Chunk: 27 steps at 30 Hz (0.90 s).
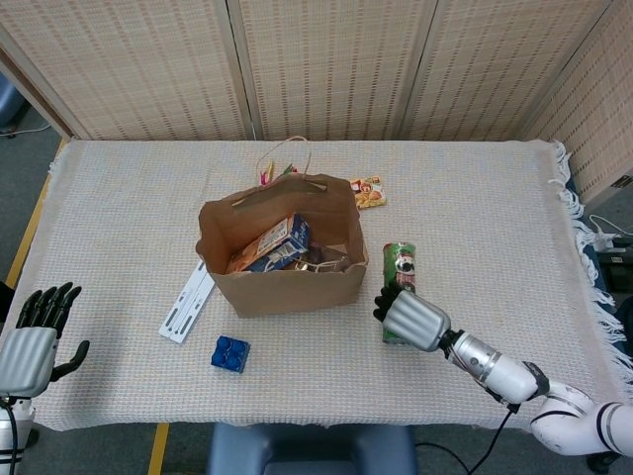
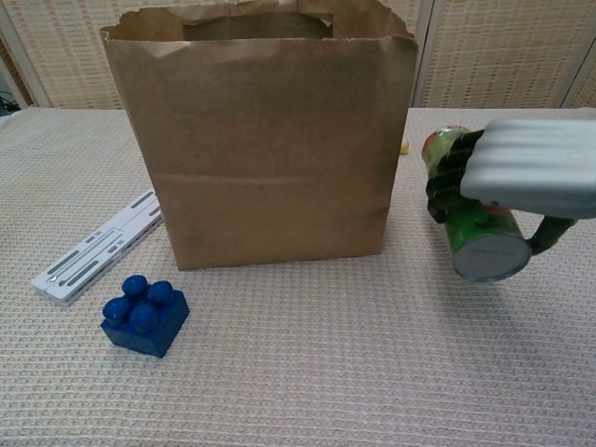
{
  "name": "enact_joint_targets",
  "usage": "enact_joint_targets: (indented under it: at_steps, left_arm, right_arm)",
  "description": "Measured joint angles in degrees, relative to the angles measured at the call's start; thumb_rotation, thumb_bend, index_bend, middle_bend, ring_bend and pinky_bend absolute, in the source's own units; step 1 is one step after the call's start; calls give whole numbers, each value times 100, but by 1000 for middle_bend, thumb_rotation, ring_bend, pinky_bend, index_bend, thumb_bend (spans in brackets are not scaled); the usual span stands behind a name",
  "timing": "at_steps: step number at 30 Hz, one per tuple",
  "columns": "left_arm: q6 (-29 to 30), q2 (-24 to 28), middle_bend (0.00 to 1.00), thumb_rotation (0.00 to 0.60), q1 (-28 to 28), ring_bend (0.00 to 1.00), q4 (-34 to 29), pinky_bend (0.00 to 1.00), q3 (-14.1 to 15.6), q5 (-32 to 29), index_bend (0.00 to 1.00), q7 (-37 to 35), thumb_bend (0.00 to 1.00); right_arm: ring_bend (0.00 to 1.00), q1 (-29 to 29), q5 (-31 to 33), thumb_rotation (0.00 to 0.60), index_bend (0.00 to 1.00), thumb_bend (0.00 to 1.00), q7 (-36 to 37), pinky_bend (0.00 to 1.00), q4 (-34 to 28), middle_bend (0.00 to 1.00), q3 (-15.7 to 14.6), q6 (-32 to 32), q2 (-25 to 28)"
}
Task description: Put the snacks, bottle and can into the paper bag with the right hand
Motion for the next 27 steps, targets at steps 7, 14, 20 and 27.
enact_joint_targets:
  at_steps: [7, 14, 20, 27]
  left_arm:
    - [11, -7, 0, 600, 5, 0, -13, 0, -2, -5, 35, 34, 377]
    - [19, -12, 0, 600, 7, 0, -19, 0, -4, -3, 36, 46, 377]
    - [14, -5, 0, 600, 6, 0, -7, 0, -1, 6, 35, -7, 377]
    - [-15, 24, 0, 600, -7, 0, 34, 0, 12, 41, 45, -178, 378]
  right_arm:
    - [698, -260, -22, 600, 860, 311, 396, 727, -515, 678, 483, 1122, 821]
    - [698, -216, 270, 600, 860, 312, 433, 723, -910, 678, 1016, 1448, 1128]
    - [698, 400, 1097, 600, 860, 312, -726, 719, -1480, 678, 1910, 1112, 1125]
    - [698, 1430, 2293, 600, 860, 312, -2393, 717, -1697, 678, 2405, 634, 230]
